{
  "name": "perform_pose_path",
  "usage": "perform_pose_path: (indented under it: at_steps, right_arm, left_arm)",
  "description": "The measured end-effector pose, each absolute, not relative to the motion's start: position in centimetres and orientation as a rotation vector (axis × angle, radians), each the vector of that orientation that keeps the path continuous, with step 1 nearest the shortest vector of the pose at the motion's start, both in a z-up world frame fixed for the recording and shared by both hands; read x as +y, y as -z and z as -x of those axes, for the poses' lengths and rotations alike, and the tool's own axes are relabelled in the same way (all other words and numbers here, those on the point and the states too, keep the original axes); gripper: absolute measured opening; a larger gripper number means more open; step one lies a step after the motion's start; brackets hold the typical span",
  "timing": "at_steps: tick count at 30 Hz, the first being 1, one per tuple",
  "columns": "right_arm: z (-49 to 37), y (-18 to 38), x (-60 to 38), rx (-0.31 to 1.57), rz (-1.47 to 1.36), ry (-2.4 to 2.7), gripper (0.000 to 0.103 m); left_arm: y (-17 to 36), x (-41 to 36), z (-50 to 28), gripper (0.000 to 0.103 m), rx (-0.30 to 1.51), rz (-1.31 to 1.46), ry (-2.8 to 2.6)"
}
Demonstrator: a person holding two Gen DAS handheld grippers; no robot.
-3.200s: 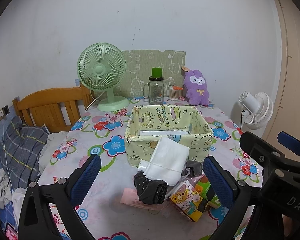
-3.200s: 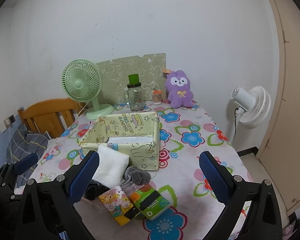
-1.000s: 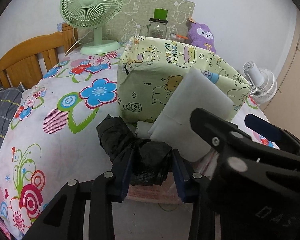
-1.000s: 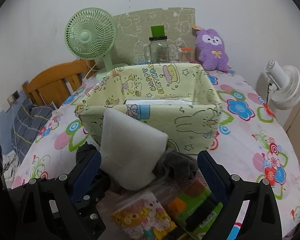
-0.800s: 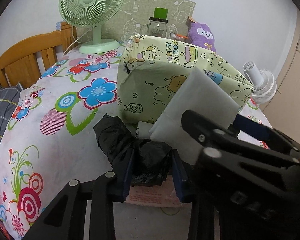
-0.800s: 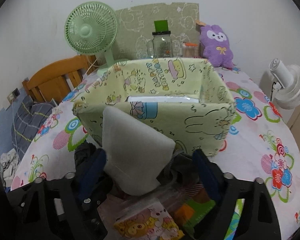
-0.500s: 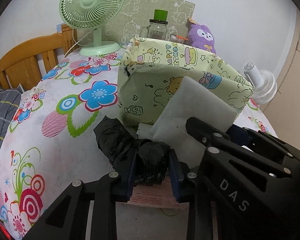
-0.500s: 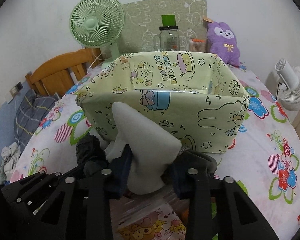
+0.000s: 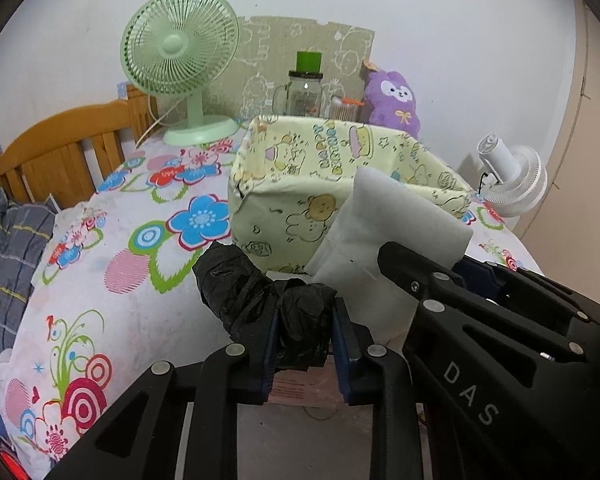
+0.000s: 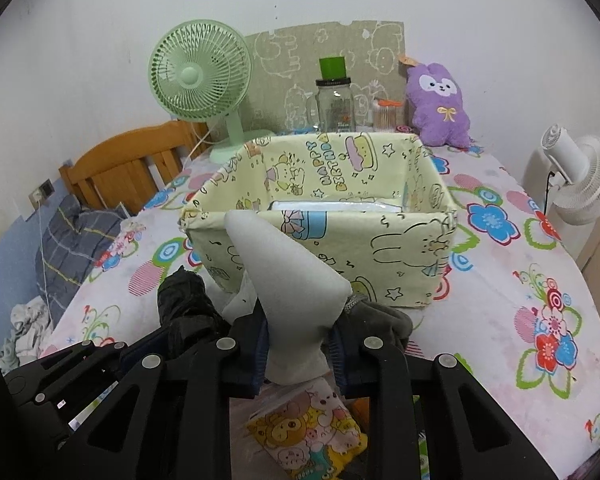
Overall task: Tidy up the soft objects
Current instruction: 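Lift the black bundle with the left tool while the right tool lifts the white cloth toward the box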
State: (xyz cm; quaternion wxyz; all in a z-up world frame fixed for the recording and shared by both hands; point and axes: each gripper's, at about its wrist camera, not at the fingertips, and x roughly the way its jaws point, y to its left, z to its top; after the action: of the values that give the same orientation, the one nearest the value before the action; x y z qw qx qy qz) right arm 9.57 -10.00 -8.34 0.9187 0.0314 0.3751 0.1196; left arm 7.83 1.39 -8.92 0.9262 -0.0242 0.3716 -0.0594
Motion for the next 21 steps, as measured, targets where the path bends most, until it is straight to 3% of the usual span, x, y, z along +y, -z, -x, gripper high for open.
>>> perform_pose_path:
  at_steps: [21]
  right_arm:
    - [-5.9,2.8,-12.7,0.66,-0.081,-0.221,0.029]
  left_arm:
    - [3.8,-1.2,-4.6,0.023,0.641,0.003,0.117]
